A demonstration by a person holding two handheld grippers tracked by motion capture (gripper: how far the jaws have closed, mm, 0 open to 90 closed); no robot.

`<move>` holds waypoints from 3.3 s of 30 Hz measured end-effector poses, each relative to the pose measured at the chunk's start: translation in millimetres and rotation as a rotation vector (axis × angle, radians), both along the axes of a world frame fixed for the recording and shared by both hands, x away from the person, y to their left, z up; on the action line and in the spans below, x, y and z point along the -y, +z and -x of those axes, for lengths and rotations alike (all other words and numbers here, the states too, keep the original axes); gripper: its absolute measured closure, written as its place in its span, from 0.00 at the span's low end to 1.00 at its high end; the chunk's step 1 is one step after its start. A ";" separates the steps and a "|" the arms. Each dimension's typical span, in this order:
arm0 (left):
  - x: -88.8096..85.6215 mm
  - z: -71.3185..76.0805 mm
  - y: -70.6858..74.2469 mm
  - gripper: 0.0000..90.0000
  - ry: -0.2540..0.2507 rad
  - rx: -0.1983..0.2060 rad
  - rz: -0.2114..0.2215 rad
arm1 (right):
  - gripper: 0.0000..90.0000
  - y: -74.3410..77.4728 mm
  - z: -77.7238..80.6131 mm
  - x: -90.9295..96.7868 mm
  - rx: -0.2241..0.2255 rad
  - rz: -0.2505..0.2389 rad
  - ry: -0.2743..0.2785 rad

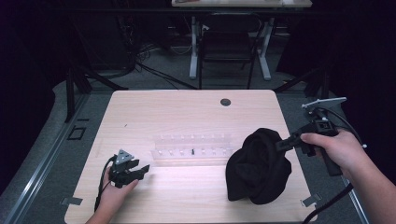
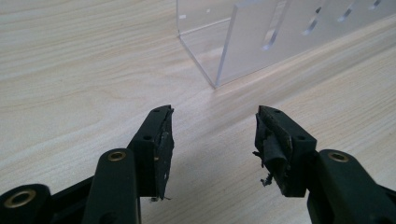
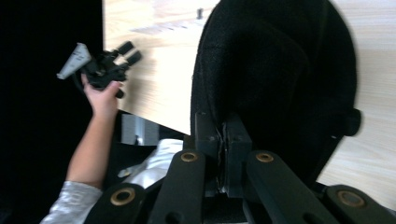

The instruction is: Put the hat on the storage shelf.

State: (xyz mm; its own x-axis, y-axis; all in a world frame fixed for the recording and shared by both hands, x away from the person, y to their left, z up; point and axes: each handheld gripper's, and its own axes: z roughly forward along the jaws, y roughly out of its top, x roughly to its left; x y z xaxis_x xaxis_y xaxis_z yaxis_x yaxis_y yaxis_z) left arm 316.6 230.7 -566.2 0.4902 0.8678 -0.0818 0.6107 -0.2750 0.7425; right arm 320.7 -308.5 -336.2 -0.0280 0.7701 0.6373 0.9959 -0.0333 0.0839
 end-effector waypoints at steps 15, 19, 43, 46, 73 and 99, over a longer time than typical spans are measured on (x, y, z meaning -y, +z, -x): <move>0.1 -0.2 0.0 0.52 -0.001 0.002 0.004 | 0.97 2.4 -0.6 2.1 0.029 -0.247 -0.009; 0.3 0.0 0.0 0.52 0.001 0.001 0.007 | 0.97 5.2 -1.7 -3.6 0.056 -0.303 -0.003; -0.3 -0.7 0.2 0.51 -0.004 0.004 0.012 | 0.97 32.4 -36.5 -45.2 0.178 -0.517 0.047; 0.1 -0.7 -0.1 0.51 -0.003 0.002 0.016 | 0.97 34.3 -42.4 -51.6 0.193 -0.526 0.051; 14.8 4.4 7.8 0.51 -0.059 0.049 0.006 | 0.97 21.8 -103.2 -88.2 0.239 -0.543 0.036; 50.5 18.5 47.8 0.51 -0.192 0.132 0.023 | 0.97 14.6 -120.9 -108.0 0.250 -0.516 0.036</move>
